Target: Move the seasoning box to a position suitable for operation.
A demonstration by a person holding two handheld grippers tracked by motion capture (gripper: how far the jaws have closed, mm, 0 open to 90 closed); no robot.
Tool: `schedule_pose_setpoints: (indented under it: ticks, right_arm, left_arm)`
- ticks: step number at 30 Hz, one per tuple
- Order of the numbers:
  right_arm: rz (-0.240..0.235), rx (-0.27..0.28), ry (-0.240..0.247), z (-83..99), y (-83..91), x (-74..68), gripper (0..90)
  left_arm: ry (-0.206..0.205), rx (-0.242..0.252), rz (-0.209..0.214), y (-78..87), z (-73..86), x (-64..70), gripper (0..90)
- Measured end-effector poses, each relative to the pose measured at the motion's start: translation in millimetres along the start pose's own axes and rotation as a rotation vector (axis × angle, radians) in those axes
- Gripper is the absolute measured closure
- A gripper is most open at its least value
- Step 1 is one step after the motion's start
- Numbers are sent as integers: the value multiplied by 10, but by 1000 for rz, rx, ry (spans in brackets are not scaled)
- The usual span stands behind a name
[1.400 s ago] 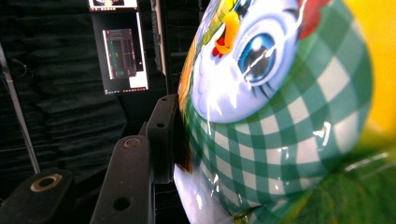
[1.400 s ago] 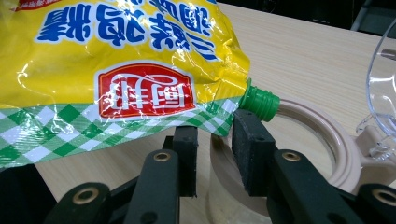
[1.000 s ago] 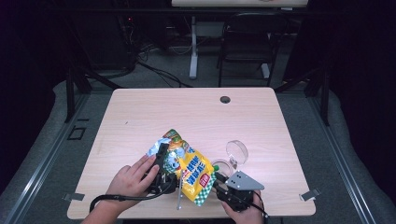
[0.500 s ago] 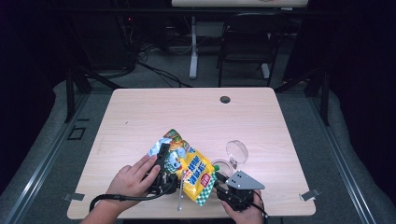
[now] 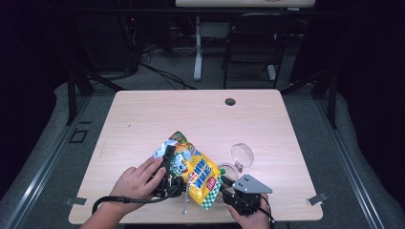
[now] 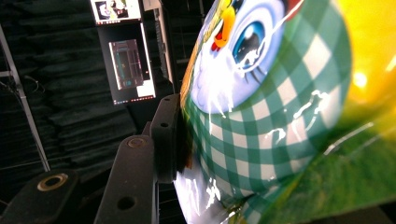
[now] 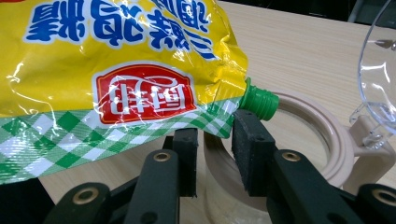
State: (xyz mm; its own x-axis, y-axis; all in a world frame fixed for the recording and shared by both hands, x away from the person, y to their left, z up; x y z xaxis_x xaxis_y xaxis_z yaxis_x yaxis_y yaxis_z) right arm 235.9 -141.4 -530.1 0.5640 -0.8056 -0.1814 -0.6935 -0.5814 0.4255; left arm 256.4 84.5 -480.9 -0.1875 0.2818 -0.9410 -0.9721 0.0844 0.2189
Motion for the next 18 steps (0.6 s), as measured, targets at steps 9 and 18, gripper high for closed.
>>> schedule_pose_setpoints:
  ticks: [9,18]
  right_arm:
    - [-3,-6,-27,4,23,28,717]
    - [-13,-8,-43,11,12,44,717]
  left_arm:
    - [-9,7,5,-14,-23,-42,597]
    - [-31,-1,5,3,-41,-64,598]
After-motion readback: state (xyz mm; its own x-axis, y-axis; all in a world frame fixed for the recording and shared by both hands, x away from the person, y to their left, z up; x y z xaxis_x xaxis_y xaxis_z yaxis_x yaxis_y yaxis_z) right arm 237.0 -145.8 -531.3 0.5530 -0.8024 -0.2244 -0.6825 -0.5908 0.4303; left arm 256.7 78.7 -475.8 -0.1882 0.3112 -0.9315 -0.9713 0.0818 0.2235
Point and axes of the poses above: each handheld gripper's, and its own axes: y roughly backward along the jaws, z roughly out of its underside, x roughly to its right, the point moved 1 cm from there along -y, roughly forward along the jaws, and after that the axes turned 8 degrees about -y, right-handed, at the moved point
